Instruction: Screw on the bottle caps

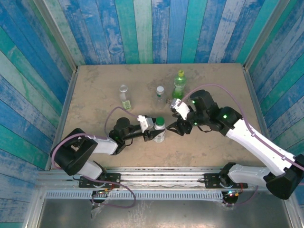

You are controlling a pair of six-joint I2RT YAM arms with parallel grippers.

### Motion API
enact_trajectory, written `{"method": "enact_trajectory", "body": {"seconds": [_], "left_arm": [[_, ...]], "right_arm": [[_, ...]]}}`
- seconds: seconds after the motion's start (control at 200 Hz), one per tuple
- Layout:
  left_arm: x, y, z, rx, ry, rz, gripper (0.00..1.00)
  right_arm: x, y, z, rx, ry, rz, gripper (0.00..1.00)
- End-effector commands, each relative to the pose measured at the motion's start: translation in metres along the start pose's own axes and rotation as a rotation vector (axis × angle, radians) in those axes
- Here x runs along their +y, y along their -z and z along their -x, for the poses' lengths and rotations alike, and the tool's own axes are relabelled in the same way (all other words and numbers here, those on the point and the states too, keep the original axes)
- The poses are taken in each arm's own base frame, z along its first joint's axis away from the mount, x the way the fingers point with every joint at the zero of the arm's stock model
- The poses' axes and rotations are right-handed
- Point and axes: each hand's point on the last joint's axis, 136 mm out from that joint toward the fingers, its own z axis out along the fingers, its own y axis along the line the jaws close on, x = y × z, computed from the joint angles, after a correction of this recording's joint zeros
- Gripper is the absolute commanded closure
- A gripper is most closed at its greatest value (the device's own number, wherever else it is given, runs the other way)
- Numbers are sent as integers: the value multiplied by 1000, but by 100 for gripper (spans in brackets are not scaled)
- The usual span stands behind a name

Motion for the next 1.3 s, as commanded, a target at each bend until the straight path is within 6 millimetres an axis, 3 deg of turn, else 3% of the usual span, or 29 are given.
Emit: {"method": "enact_trajectory", "body": {"seconds": [0.0, 0.25, 0.486, 0.986, 1.171, 1.297], "left_arm": [[-21, 0, -1, 28, 26, -119, 46], [-32, -2, -7, 36, 31, -196, 45], [-33, -3, -11, 54, 30, -207, 45], [-31, -2, -12, 57, 30, -189, 45], [-20, -2, -4, 23, 40, -118, 45], [-5, -3, 4, -10, 53, -34, 45]], "right_arm": [[12, 0, 1, -54, 283, 52, 30], [22, -18, 2, -15, 424, 180, 29], [20, -38, 2, 34, 423, 242, 37], [17, -50, -6, 84, 385, 263, 60], [9, -53, -12, 122, 312, 210, 62], [8, -61, -33, 195, 267, 132, 61]]}}
